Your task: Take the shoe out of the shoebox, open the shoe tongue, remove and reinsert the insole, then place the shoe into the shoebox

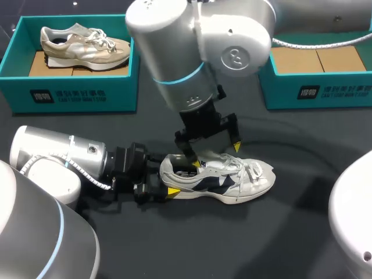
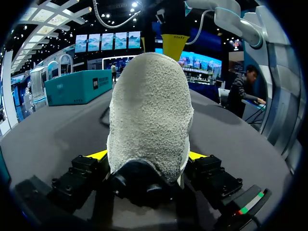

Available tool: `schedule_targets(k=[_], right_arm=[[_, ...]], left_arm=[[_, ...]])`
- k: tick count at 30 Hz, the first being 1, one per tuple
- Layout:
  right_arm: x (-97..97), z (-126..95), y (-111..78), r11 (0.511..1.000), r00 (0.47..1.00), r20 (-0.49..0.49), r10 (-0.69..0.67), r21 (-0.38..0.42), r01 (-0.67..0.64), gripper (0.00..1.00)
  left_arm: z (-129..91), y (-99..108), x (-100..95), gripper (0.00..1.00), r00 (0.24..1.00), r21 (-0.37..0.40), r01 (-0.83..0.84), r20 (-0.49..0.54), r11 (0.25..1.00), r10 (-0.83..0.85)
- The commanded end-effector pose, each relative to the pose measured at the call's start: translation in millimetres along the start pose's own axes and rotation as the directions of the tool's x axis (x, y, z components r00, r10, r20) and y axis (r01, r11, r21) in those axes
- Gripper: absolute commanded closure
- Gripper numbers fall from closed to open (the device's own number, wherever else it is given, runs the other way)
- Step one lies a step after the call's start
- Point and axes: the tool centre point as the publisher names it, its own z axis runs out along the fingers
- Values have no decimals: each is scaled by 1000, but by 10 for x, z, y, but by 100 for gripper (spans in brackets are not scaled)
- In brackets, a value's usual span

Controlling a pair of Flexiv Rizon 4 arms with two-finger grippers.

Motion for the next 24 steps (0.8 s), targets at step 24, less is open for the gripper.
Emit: schedule_targets(k=[24], right_arm=[[239, 183, 160, 994, 982, 153, 112, -1, -113, 0]], left_arm=[[5, 47, -12, 100, 1000, -3, -1, 0, 1000, 1]])
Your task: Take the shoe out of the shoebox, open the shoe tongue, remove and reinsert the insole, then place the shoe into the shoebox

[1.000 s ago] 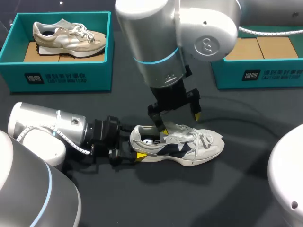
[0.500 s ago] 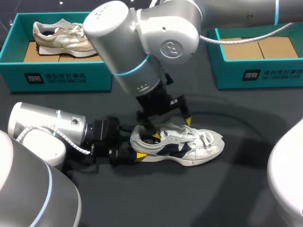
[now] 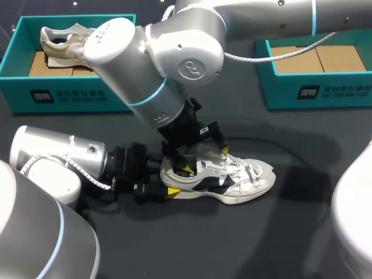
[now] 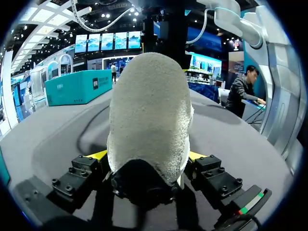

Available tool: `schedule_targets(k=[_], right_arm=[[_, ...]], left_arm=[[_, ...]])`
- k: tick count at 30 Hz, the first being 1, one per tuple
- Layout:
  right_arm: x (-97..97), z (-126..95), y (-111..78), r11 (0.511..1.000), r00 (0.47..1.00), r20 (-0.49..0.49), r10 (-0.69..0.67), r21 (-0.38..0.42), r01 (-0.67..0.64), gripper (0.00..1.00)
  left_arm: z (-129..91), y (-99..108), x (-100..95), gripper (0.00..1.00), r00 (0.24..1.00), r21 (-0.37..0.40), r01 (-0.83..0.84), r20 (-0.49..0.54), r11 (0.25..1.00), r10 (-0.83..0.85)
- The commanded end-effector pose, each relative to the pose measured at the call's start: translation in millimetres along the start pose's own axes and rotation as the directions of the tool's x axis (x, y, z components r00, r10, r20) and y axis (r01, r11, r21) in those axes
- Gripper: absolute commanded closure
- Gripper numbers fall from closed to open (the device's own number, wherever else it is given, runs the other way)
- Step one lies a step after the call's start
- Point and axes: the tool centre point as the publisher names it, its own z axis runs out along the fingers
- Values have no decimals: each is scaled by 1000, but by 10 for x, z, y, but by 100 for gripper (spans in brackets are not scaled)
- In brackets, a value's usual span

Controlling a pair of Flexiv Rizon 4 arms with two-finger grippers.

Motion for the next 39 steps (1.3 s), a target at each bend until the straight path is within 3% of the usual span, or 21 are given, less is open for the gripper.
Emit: schedule_targets(k=[1, 17, 26, 27, 29, 30, 36, 39], right_arm=[[27, 23, 30, 1000, 1000, 2, 7, 8, -7, 0], [91, 236, 37, 998, 994, 94, 60, -30, -57, 0], [-7, 253, 31, 996, 990, 111, 88, -12, -87, 0], [-20, 253, 25, 996, 990, 112, 91, -11, -90, 15], [-51, 257, 14, 995, 989, 110, 96, -12, -96, 33], [-67, 260, 11, 995, 989, 110, 98, -12, -98, 51], [-145, 260, -16, 993, 990, 85, 116, 2, -117, 67], [-184, 263, -27, 993, 992, 62, 112, 18, -113, 69]], left_arm=[[5, 47, -12, 100, 1000, -3, -1, 0, 1000, 1], [5, 47, -12, 100, 1000, -3, -1, 0, 1000, 1], [5, 47, -12, 100, 1000, -3, -1, 0, 1000, 1], [5, 47, -12, 100, 1000, -3, -1, 0, 1000, 1], [5, 47, -12, 100, 1000, -3, -1, 0, 1000, 1], [5, 47, -12, 100, 1000, -3, -1, 0, 1000, 1], [5, 47, -12, 100, 1000, -3, -1, 0, 1000, 1], [5, 47, -12, 100, 1000, -3, -1, 0, 1000, 1]])
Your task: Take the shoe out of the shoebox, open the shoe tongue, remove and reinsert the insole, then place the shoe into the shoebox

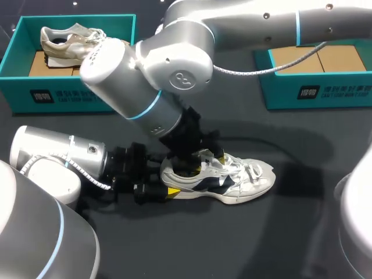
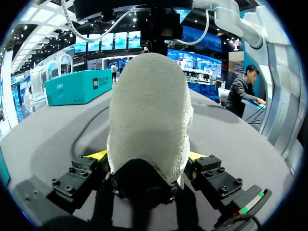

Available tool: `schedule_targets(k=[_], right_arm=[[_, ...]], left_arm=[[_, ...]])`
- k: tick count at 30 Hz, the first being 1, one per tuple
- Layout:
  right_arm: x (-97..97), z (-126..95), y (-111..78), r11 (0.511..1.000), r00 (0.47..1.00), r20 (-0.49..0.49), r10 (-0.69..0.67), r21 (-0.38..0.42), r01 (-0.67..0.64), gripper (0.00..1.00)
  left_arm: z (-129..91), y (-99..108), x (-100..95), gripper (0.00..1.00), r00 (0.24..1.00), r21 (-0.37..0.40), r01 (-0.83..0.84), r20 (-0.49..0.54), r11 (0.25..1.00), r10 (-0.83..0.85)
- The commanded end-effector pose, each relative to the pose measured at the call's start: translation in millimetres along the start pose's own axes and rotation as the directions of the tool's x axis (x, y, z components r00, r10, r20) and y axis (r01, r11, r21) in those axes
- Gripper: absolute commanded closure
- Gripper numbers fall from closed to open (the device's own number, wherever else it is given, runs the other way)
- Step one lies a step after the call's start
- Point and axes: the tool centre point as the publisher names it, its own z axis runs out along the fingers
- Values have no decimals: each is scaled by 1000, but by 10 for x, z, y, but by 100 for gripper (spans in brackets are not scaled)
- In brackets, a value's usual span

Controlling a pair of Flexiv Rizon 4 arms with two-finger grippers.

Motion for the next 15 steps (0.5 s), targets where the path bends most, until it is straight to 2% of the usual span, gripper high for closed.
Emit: schedule_targets(k=[1, 4, 8, 11, 15], right_arm=[[-129, 41, -2, 1000, 999, -52, -4, 14, 4, 70], [-191, 50, -8, 1000, 997, -77, -12, 25, 14, 100], [-284, 41, 13, 996, 990, -125, -63, 47, 69, 100], [-328, 55, 73, 985, 965, -215, -149, 58, 165, 100], [-328, 55, 73, 985, 965, -215, -149, 58, 165, 100]], left_arm=[[5, 48, -12, 100, 1000, -3, -1, 0, 1000, 1], [5, 48, -12, 100, 1000, -3, -1, 0, 1000, 1], [5, 48, -12, 100, 1000, -3, -1, 0, 1000, 1], [5, 48, -12, 100, 1000, -3, -1, 0, 1000, 1], [5, 48, -12, 100, 1000, -3, -1, 0, 1000, 1]])
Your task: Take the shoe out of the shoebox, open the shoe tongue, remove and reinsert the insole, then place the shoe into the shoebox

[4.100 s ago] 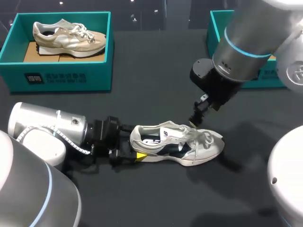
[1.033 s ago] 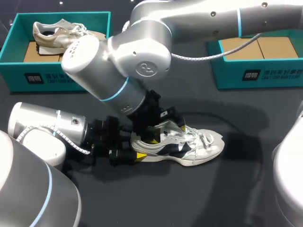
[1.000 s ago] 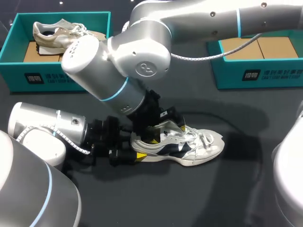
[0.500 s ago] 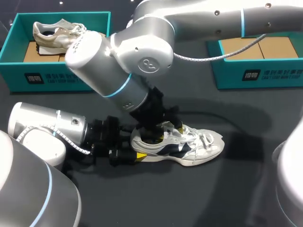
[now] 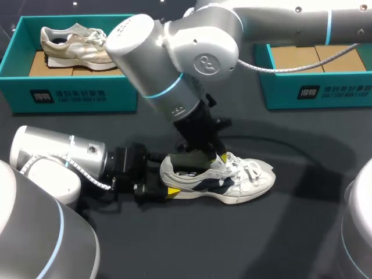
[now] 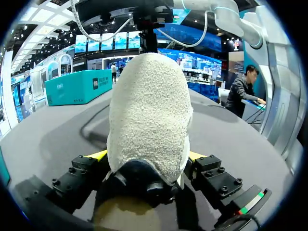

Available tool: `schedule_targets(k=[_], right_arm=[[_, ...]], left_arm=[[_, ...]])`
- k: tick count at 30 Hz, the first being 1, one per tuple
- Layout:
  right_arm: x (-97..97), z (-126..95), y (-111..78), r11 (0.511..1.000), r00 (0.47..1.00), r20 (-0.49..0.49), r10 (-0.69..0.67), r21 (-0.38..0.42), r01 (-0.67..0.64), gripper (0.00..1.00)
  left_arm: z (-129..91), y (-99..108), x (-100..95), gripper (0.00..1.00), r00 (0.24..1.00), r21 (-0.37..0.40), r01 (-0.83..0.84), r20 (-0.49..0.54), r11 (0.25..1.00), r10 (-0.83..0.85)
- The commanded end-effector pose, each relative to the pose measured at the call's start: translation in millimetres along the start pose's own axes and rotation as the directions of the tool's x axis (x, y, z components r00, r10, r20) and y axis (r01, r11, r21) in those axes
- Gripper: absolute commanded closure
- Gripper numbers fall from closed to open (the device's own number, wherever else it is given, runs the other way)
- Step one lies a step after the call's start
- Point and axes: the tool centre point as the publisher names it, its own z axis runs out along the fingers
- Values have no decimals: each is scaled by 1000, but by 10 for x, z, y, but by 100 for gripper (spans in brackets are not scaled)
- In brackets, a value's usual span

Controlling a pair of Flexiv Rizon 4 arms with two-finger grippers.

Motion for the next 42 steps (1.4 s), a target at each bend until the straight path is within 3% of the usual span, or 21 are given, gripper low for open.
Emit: schedule_targets(k=[1, 9, 15, 22, 42], right_arm=[[-100, 47, 12, 1000, 994, -113, 0, 0, 0, 100], [-100, 47, 12, 1000, 994, -113, 0, 0, 0, 100], [-398, 91, -57, 998, 983, -183, -27, -56, 17, 100], [-481, 149, -9, 993, 971, -223, -85, -95, 65, 100], [-684, 483, -24, 999, 972, -229, -50, -24, 45, 100]], left_arm=[[5, 48, -12, 100, 1000, -3, -1, 0, 1000, 1], [5, 48, -12, 100, 1000, -3, -1, 0, 1000, 1], [5, 48, -12, 100, 1000, -3, -1, 0, 1000, 1], [5, 48, -12, 100, 1000, -3, -1, 0, 1000, 1], [5, 48, -12, 100, 1000, -3, -1, 0, 1000, 1]])
